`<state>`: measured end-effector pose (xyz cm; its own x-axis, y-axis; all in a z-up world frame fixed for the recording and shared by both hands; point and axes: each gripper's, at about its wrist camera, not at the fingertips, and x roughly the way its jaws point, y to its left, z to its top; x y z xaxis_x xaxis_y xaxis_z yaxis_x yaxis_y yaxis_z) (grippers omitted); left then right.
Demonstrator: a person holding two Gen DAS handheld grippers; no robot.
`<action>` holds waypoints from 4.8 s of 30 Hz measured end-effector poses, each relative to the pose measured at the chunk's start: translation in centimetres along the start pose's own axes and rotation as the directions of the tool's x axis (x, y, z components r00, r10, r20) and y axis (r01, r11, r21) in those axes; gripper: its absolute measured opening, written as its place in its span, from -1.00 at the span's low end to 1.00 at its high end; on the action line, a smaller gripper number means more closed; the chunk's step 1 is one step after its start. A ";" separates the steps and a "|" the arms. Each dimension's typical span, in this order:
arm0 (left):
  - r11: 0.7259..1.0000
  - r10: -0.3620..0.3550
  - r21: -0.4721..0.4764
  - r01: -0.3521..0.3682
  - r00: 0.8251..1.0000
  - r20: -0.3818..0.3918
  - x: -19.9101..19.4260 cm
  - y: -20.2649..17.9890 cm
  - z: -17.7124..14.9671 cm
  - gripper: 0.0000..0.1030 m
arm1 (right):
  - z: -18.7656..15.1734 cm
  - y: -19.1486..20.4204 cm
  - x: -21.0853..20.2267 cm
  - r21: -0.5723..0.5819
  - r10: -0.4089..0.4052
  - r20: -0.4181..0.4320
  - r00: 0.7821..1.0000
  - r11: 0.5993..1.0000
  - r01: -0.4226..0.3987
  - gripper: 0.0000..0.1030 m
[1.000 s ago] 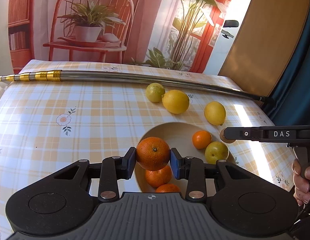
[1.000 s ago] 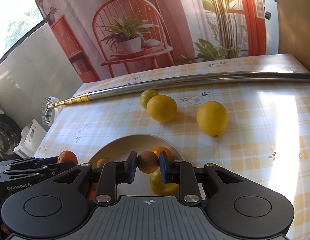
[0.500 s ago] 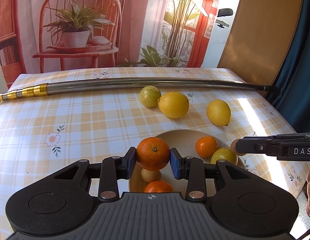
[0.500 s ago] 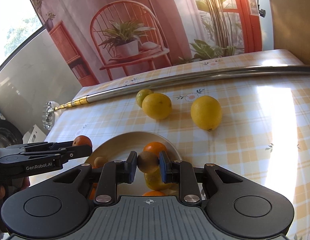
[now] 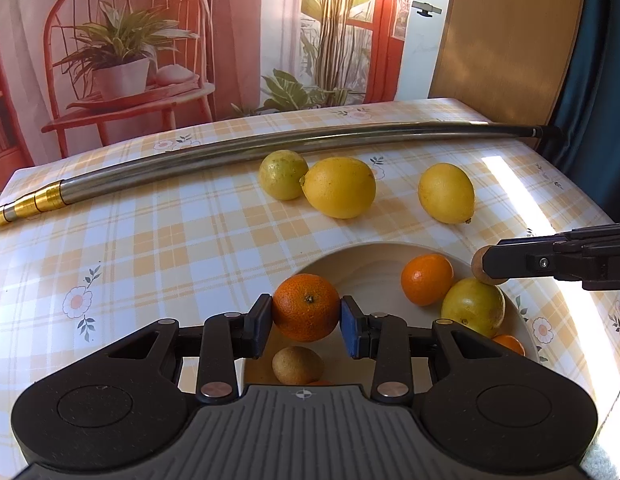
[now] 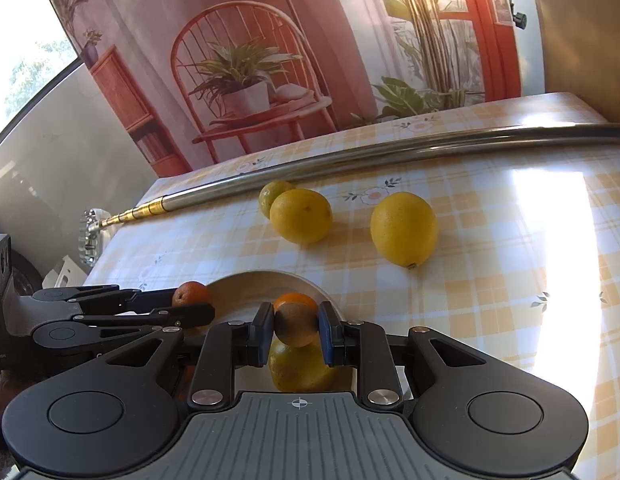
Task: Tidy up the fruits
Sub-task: 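Carry the tangerine and kiwi over the white plate with both tools, then open the left tool to drop the tangerine onto the plate while the right tool holds the kiwi, then lower the kiwi onto the plate and open the right tool, then move the open right tool to a large yellow lemon beside the plate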
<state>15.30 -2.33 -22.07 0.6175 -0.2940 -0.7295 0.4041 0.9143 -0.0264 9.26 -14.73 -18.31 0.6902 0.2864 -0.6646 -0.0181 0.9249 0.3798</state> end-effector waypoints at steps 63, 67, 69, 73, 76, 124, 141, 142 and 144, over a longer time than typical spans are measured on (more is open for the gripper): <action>0.965 0.136 -0.234 -0.117 0.988 0.067 -9.5 0.0 -4.0 0.06 | -2.7 4.2 -3.2 -0.177 -0.001 -0.055 0.998 0.984 -0.008 -0.58; 0.968 0.138 -0.223 -0.117 0.987 0.082 -9.9 -0.6 -4.2 0.06 | -3.7 4.1 -3.5 -0.187 -0.013 -0.083 0.996 0.982 -0.002 -0.58; 0.970 0.133 -0.214 -0.113 0.988 0.082 -9.8 -0.8 -4.3 0.07 | -4.2 4.0 -3.5 -0.192 -0.025 -0.102 0.994 0.981 0.005 -0.58; 0.973 0.126 -0.205 -0.108 0.989 0.077 -9.7 -0.7 -4.5 0.08 | -4.9 3.6 -3.6 -0.192 -0.048 -0.129 0.991 0.981 0.022 -0.58; 0.972 0.122 -0.210 -0.104 0.990 0.074 -9.6 -0.6 -4.6 0.11 | -5.2 3.6 -3.4 -0.191 -0.051 -0.143 0.988 0.981 0.023 -0.58; 0.970 0.136 -0.209 -0.121 0.989 0.058 -9.4 -0.8 -4.8 0.47 | -5.4 4.7 -3.5 -0.313 -0.176 -0.016 0.984 0.936 0.162 -0.29; 0.970 0.136 -0.208 -0.122 0.989 0.052 -9.2 -0.8 -4.8 0.53 | -5.1 4.0 -3.8 -0.273 -0.183 0.010 0.983 0.945 0.179 -0.29; 0.971 0.135 -0.208 -0.122 0.989 0.052 -9.2 -0.8 -4.8 0.53 | -5.0 3.9 -3.8 -0.268 -0.185 0.015 0.983 0.946 0.182 -0.29; 0.971 0.137 -0.203 -0.124 0.989 0.050 -9.1 -0.7 -4.8 0.53 | -4.7 3.6 -4.0 -0.259 -0.187 0.025 0.982 0.948 0.187 -0.29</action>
<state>6.17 1.08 -18.69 0.6999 -0.1796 -0.6913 0.1787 0.9811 -0.0740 3.08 -11.37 -17.31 0.6991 0.1022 -0.7076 -0.0754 0.9948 0.0691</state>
